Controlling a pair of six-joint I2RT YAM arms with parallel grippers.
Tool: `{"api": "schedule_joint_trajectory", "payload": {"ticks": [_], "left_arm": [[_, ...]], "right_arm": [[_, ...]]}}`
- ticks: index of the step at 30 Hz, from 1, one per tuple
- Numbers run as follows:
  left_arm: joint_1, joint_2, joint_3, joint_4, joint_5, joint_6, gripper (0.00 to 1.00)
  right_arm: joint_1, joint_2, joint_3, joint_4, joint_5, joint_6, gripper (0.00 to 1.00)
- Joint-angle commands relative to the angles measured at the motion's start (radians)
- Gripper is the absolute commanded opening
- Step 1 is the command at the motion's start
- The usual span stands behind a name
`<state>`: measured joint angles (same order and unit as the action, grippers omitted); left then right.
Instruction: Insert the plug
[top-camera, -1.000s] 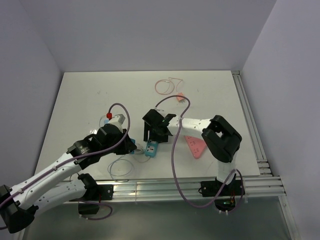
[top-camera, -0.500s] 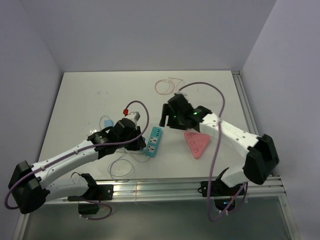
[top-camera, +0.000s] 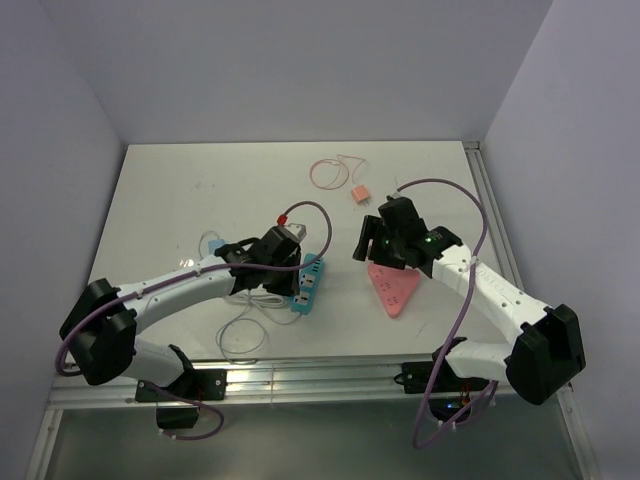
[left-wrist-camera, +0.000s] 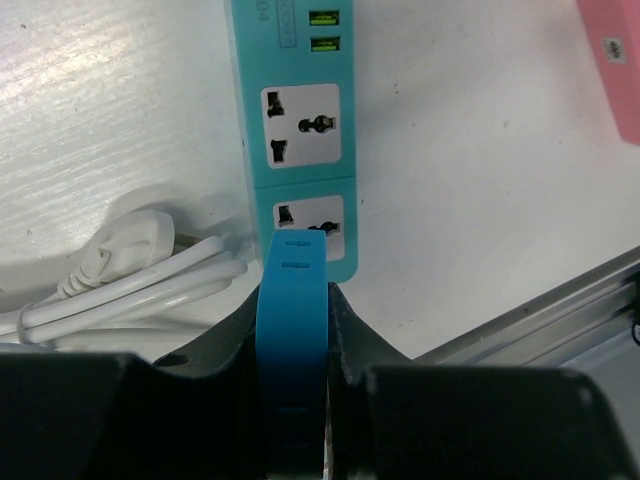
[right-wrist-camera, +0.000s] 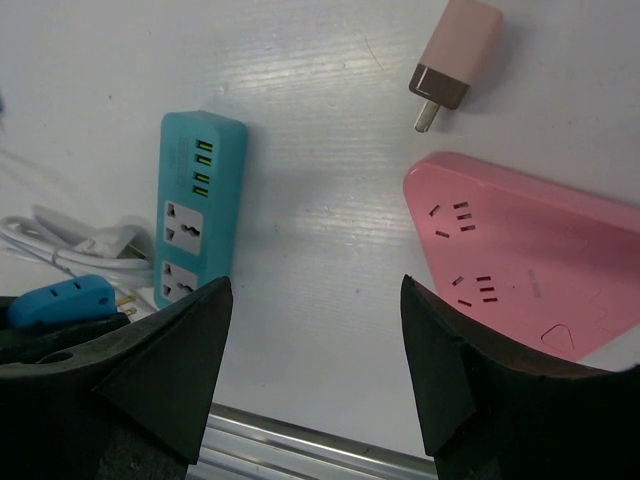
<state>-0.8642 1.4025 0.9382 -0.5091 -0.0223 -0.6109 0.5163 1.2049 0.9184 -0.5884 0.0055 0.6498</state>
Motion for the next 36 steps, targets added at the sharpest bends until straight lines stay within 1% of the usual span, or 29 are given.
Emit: {"api": "schedule_joint_trajectory", "payload": {"ticks": [1, 9, 12, 16, 36], "left_arm": [[-0.002, 0.018, 0.036, 0.0, 0.006, 0.03, 0.0], [-0.004, 0.024, 0.008, 0.056, 0.013, 0.03, 0.0], [-0.002, 0.038, 0.004, 0.072, 0.036, 0.026, 0.0], [-0.004, 0.042, -0.01, 0.093, 0.027, 0.025, 0.0], [-0.007, 0.087, -0.045, 0.123, 0.027, 0.025, 0.0]], "right_arm": [[-0.016, -0.013, -0.018, 0.033, -0.021, -0.041, 0.75], [-0.044, -0.042, -0.042, 0.038, -0.029, -0.056, 0.74], [-0.047, -0.053, -0.049, 0.039, -0.036, -0.058, 0.74], [-0.048, -0.07, -0.059, 0.038, -0.03, -0.058, 0.74], [-0.059, -0.08, -0.088, 0.05, -0.041, -0.067, 0.74]]}}
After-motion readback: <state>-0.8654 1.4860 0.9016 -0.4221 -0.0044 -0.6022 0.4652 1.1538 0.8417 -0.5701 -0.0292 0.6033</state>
